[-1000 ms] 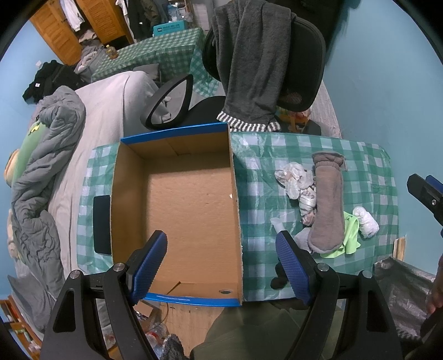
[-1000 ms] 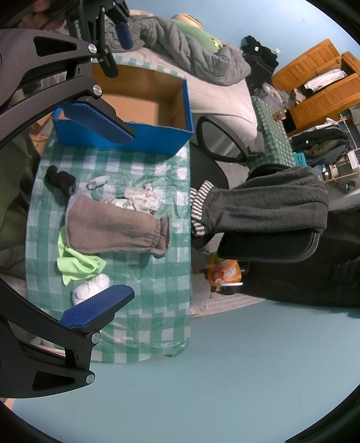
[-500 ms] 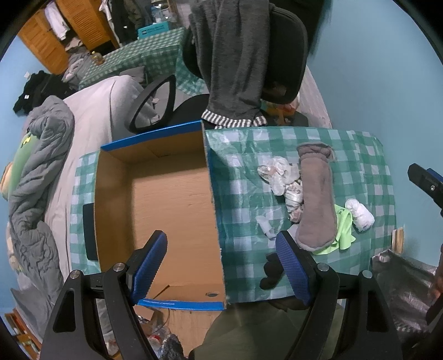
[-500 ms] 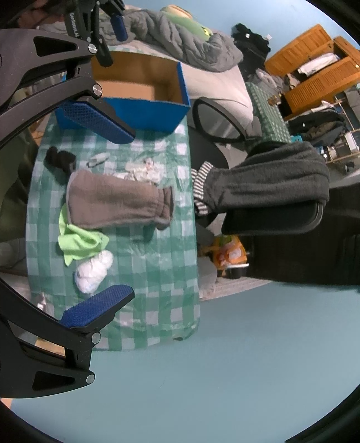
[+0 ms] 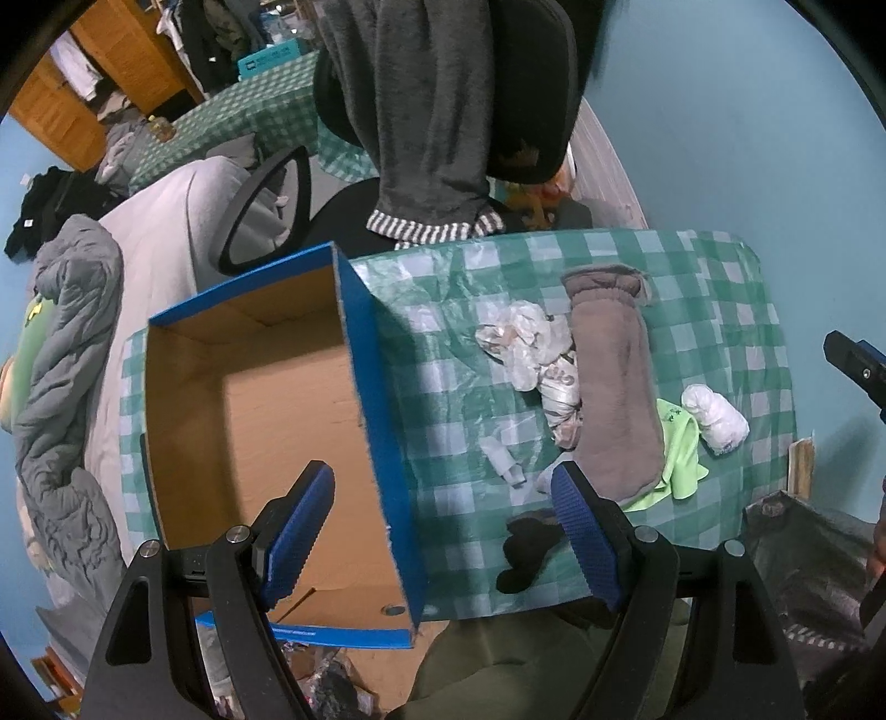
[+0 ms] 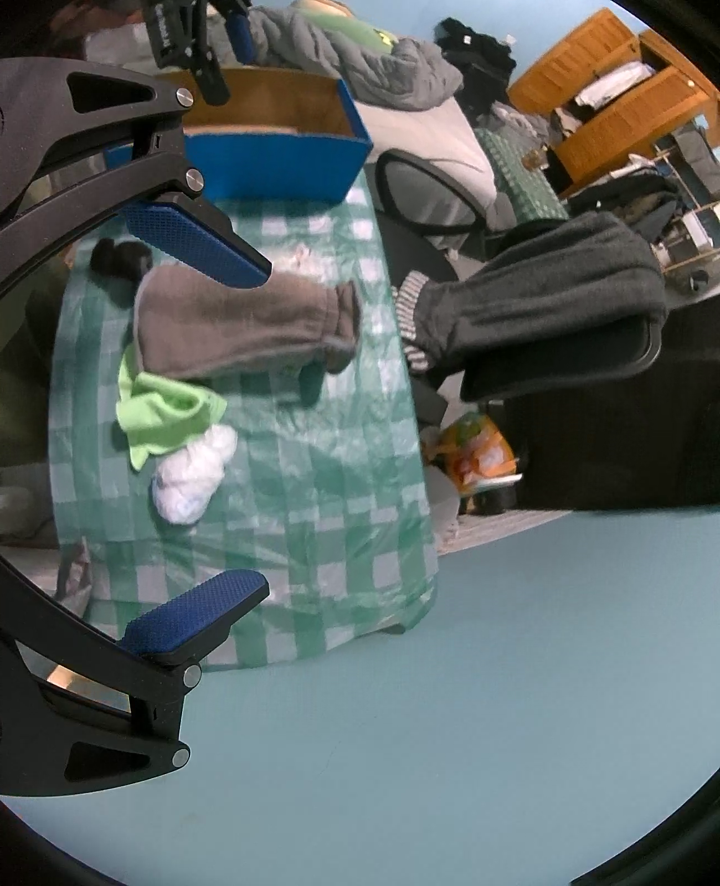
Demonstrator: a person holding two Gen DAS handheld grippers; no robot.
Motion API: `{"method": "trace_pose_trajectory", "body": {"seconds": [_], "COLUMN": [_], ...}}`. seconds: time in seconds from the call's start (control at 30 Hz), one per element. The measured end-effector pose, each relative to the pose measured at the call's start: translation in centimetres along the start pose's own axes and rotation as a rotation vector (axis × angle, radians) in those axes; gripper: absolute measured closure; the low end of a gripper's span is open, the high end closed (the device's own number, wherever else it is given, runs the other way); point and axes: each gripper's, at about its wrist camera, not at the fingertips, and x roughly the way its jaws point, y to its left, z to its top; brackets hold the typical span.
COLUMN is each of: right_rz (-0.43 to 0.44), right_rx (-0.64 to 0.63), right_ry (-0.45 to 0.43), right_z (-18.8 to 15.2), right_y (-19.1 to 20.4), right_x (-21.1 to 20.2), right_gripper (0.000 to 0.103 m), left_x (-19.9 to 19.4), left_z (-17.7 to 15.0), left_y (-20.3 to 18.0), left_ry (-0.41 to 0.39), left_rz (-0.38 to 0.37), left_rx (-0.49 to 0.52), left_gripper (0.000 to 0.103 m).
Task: Organize soft objects
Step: 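Move the right tool toward the white rolled sock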
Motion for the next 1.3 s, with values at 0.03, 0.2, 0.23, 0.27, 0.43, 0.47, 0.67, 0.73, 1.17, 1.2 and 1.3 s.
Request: {"method": "trace_pose_trajectory", "body": {"seconds": [0.03,0.2,0.23,0.27,0.43,0.47,0.67,0.73,1.17,1.2,1.3], "right_rz": [0.0,-0.003,-0.002,-0.001,0.003,0.003,0.006,0.002,0.007,0.007,0.005], "right_rx": [0.001,-0.005,-0.008,-0.011,-0.035,-0.041,-0.062,-0.073,-0.13,-0.135,-0.15], "right_ry": [0.004,0.023,0.027,0.032,0.058,0.064,0.101,0.115,0.185,0.19,0.211], "right_z": [-0.1,-0.7,-0.8,-0.9,-1.8,-2.0,-3.0,-3.4,-5.4,-5.6,-6.0], "right_y": [-0.3,-1.6,-1.8,-1.9,-2.4,-2.6,-3.3,-3.5,-4.0,-4.0,-4.0], "right_x": [0.3,2.0,2.4,2.7,4.4,4.8,6.8,7.6,11.4,11.6,12.3], "right_gripper": [0.002,0.002,0.002,0.002,0.002,0.002,0.002,0.002,0.002,0.002,0.002], "left_x": [0.3,1.6,1.9,2.2,3.6,3.9,5.8,6.5,9.9,10.1,10.8], "left_z": [0.1,0.5,0.6,0.7,1.1,1.2,1.5,1.6,2.0,2.0,2.0], "left_y": [-0.2,-1.6,-1.9,-2.1,-3.6,-3.9,-5.4,-5.8,-7.2,-7.3,-7.6], "left_ry": [0.008,0.029,0.034,0.04,0.058,0.06,0.092,0.1,0.135,0.136,0.144], "left_rz": [-0.002,-0.005,-0.004,-0.005,-0.023,-0.026,-0.037,-0.047,-0.095,-0.1,-0.108], "left_rx": [0.002,0.02,0.025,0.03,0.052,0.056,0.064,0.061,0.03,0.026,0.018], "left_gripper": [0.021,0.021,0.021,0.021,0.021,0.021,0.021,0.021,0.021,0.021,0.021]}}
